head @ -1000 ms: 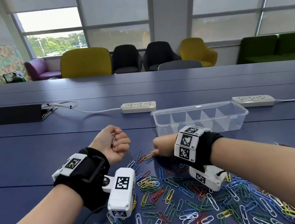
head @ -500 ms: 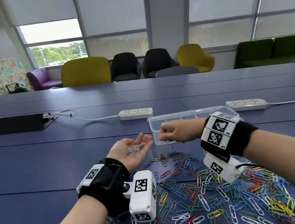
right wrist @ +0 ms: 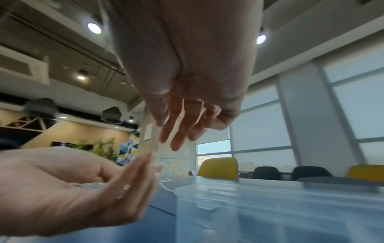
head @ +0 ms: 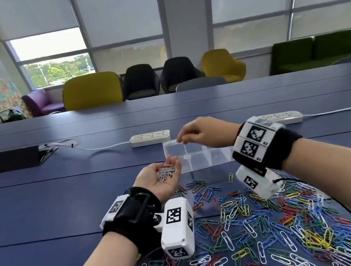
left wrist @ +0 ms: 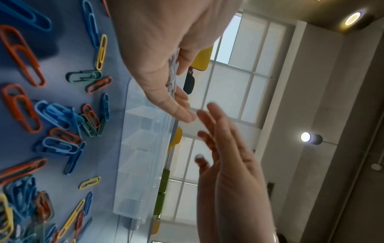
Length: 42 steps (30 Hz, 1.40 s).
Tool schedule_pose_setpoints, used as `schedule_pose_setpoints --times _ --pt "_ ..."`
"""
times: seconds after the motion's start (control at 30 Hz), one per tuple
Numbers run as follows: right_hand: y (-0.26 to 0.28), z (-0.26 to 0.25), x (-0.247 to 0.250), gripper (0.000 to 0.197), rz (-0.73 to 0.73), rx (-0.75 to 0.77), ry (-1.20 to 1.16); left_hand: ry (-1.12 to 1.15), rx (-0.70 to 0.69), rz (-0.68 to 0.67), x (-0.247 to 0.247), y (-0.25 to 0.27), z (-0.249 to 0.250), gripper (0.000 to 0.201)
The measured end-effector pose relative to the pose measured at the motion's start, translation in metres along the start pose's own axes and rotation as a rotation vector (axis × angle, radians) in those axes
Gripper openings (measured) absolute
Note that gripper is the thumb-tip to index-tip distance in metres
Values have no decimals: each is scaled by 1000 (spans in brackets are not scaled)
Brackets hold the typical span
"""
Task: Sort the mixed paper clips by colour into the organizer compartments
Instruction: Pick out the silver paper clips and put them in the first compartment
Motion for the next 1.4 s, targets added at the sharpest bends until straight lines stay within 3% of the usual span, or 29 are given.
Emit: schedule_pose_setpoints --times 0.13,0.2,0.4,0.63,0.77,1.03,1.17,1.3,1.4 --pt "21 84 3 40 -143 -322 353 -260 -67 10 -11 -13 22 35" --pt "29 108 1 42 -164 -381 427 -460 -137 23 -26 -20 37 32" --pt "35 109 1 26 -131 -242 240 -1071 -391 209 -61 -55 68 39" --pt "41 113 4 26 -159 -209 186 -1826 -475 298 -78 -83 58 38" --pt "41 113 3 27 -151 -202 173 -2118 -450 312 -74 -83 48 31" --pt "44 110 2 28 -176 -246 174 -2309 -457 228 -73 -68 53 26" --pt "52 103 4 30 -155 -246 237 -2190 -659 192 -85 -40 65 16" --pt "63 72 17 25 47 -97 267 -2108 -859 295 -87 4 88 16" --pt "74 43 10 22 78 -12 211 -2086 -931 325 -79 36 93 14"
Point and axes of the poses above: each hand's wrist, its own y-axis away from the middle knuckle, its own x-axis out of the back of the hand, z = x × y, the point moved 9 cm from there along -y, towards the middle knuckle, and after that the axes turned 15 degrees about -y, right-handed, at the moved point
